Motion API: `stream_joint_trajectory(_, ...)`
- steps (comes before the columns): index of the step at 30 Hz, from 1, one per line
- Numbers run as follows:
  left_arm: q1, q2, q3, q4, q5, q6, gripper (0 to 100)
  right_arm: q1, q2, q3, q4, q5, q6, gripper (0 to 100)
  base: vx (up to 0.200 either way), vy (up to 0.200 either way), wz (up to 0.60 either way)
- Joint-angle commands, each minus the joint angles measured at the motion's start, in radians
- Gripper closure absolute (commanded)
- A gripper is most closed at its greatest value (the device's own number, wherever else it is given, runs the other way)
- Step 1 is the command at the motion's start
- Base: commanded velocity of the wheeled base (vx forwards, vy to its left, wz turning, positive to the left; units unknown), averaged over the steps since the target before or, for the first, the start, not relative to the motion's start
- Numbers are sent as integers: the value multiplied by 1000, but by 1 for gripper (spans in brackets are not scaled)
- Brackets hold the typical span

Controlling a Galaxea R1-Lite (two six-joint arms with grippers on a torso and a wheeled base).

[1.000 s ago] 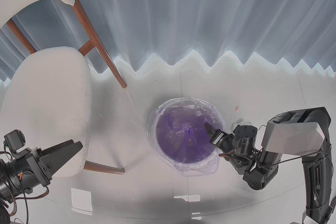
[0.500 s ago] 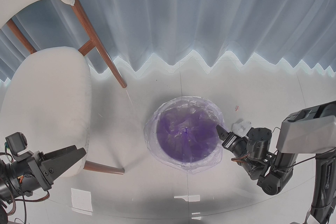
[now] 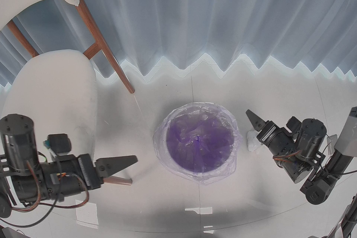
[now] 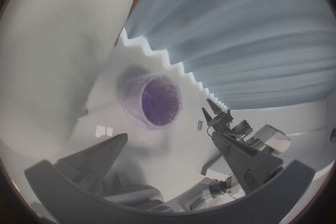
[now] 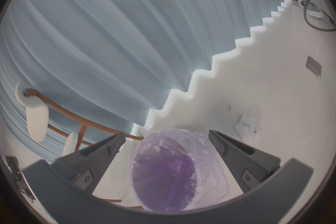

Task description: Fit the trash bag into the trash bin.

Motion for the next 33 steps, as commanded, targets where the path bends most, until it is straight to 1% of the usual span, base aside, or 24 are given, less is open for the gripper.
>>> stream_joint_trajectory(1, -114, 236, -126, 31, 20, -145, 0, -14, -139, 30, -4, 7, -25, 0, 0, 0, 0)
stream_joint_trajectory(2, -114, 236, -126, 31, 20, -145, 0, -14, -139, 30, -4, 7, -25, 0, 0, 0, 0)
stream_joint_trajectory(3, -136, 342, -189, 31, 26, -231, 0, -12, -162, 41, -5, 7, -30, 0, 0, 0, 0)
stream_joint_trajectory(4, -142, 387, -215, 33, 38, -255, 0, -9, -171, 48, -5, 7, -30, 0, 0, 0, 0)
stream_joint_trajectory(7, -159, 494, -269, 30, 83, -280, 0, -2, -194, 81, -7, 5, -30, 0, 0, 0, 0)
stream_joint_trajectory(10, -192, 594, -318, 27, 130, -301, 0, -2, -237, 107, -14, 5, -44, 0, 0, 0, 0)
stream_joint_trajectory(12, -203, 627, -344, 27, 139, -336, 0, -3, -266, 108, -14, 7, -56, 0, 0, 0, 0)
stream_joint_trajectory(14, -208, 664, -392, 34, 142, -381, 0, -6, -278, 108, -16, 5, -54, 0, 0, 0, 0)
stream_joint_trajectory(16, -206, 706, -439, 36, 149, -405, 0, -5, -282, 114, -17, 5, -50, 0, 0, 0, 0)
stream_joint_trajectory(18, -205, 724, -464, 39, 159, -415, 0, -3, -280, 121, -19, 5, -50, 0, 0, 0, 0)
stream_joint_trajectory(20, -209, 779, -514, 96, 210, -436, 0, -3, -282, 131, -27, 5, -50, 0, 0, 0, 0)
stream_joint_trajectory(21, -220, 793, -523, 122, 221, -447, 0, -6, -283, 131, -30, 5, -45, 0, 0, 0, 0)
stream_joint_trajectory(22, -220, 793, -523, 122, 221, -447, 0, -6, -283, 131, -30, 5, -45, 0, 0, 0, 0)
stream_joint_trajectory(25, -217, 851, -568, 134, 231, -485, 0, -11, -286, 147, -31, 5, -38, 0, 0, 0, 0)
stream_joint_trajectory(29, -197, 917, -626, 131, 268, -490, 0, -9, -294, 165, -31, 5, -36, 0, 0, 0, 0)
stream_joint_trajectory(33, -197, 954, -655, 134, 287, -508, 0, -11, -292, 167, -36, 5, -36, 0, 0, 0, 0)
